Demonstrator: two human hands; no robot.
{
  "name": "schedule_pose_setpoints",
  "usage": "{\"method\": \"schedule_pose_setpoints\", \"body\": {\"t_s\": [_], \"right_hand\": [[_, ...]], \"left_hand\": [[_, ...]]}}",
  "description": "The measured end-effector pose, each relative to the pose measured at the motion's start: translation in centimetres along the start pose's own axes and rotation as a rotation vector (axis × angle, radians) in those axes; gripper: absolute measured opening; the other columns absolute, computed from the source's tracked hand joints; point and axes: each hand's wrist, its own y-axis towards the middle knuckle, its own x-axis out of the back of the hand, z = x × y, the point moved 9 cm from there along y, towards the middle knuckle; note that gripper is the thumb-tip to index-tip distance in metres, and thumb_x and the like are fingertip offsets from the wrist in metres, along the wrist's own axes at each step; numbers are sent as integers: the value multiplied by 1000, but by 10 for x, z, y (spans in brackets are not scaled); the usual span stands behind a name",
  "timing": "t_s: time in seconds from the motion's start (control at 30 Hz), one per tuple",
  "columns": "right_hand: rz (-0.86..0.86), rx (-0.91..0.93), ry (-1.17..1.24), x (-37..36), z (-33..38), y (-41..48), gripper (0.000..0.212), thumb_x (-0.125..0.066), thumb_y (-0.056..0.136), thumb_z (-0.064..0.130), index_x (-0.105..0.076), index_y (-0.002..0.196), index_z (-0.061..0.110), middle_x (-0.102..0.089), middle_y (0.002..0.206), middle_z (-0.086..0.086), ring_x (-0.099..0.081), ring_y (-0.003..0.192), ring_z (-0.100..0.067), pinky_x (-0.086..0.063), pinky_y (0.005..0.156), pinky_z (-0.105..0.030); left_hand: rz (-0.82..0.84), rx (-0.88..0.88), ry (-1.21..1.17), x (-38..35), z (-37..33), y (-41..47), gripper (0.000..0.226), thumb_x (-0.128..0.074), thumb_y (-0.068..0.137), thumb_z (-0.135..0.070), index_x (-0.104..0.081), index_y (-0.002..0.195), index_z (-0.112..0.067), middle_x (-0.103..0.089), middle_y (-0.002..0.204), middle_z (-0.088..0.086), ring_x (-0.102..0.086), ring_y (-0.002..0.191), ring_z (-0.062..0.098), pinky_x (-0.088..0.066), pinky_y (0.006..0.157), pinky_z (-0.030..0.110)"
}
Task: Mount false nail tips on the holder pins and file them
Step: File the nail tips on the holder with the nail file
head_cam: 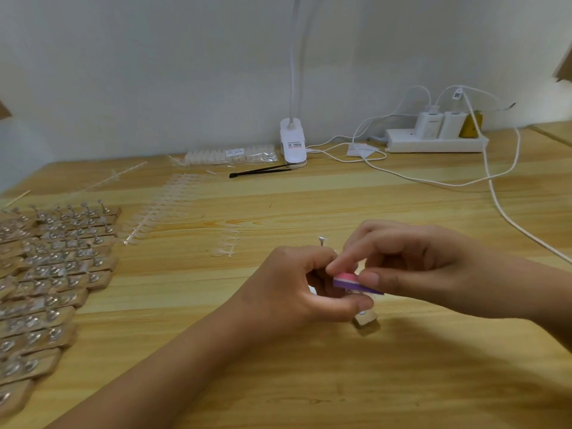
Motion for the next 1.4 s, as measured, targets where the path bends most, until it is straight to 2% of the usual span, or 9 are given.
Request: {"method": "schedule_pose_setpoints", "body": {"t_s": [0.07,0.13,0.27,0.47,0.9,1.07,1.17,1.3,1.4], "right_hand": [[6,3,-12,2,0,-2,31,-60,93,32,-67,123,34,-60,109,5,-61,80,-16,-51,75,-30],[-51,15,-11,7,0,-1,29,-59,95,38,-66,123,35,-61,110,6,-61,78,-10,-49,74,-22],[-148,22,18,9,-1,3,25,-61,92,37,-69,115,32,-65,110,4,-65,79,-10,-51,74,-22],[-179,10,105,13,-2,2,26,-65,87,33,-69,113,31,-70,89,13,-66,78,-9,-51,73,-17],[-279,-2,193,14,3,2,26,-68,79,30,-73,104,31,-72,92,7,-71,81,-10,-53,74,-15],[-367,2,241,18,-1,1,25,-68,77,28,-73,102,27,-73,97,4,-72,83,-12,-54,74,-16],[-340,0,255,14,0,2,24,-69,77,26,-72,101,26,-73,94,2,-72,82,-14,-54,76,-18],[-432,20,262,23,1,-1,28,-71,74,30,-71,101,25,-73,91,2,-72,82,-15,-54,76,-17],[-401,20,293,18,2,0,32,-71,74,26,-67,104,16,-73,90,-1,-73,80,-17,-55,76,-18]], "left_hand": [[-40,21,-58,8,5,-2,11,-82,77,-21,-72,80,-21,-68,72,-3,-62,67,7,-53,66,26],[-102,33,-112,17,8,-3,14,-82,75,-27,-73,82,-19,-70,75,2,-62,68,6,-53,66,25],[-121,15,-98,14,8,-1,21,-78,72,-39,-72,82,-22,-71,77,1,-63,68,6,-53,65,24],[-148,39,-183,15,9,-2,22,-78,71,-38,-73,82,-20,-71,74,-5,-63,67,3,-50,64,17],[-292,100,-344,33,16,0,21,-81,69,-38,-72,77,-21,-73,73,-3,-66,66,3,-49,61,12],[-254,100,-310,21,14,-2,18,-78,69,-44,-74,79,-30,-74,80,0,-67,70,7,-51,65,15],[-305,121,-350,26,19,-2,21,-77,68,-47,-74,78,-29,-73,77,-3,-64,67,2,-47,61,12],[-265,119,-343,17,16,-2,21,-77,71,-45,-73,81,-27,-75,82,-1,-68,72,7,-50,66,13],[-295,125,-378,21,17,-2,20,-83,74,-40,-73,79,-23,-70,71,-7,-63,66,1,-48,64,12]]}}
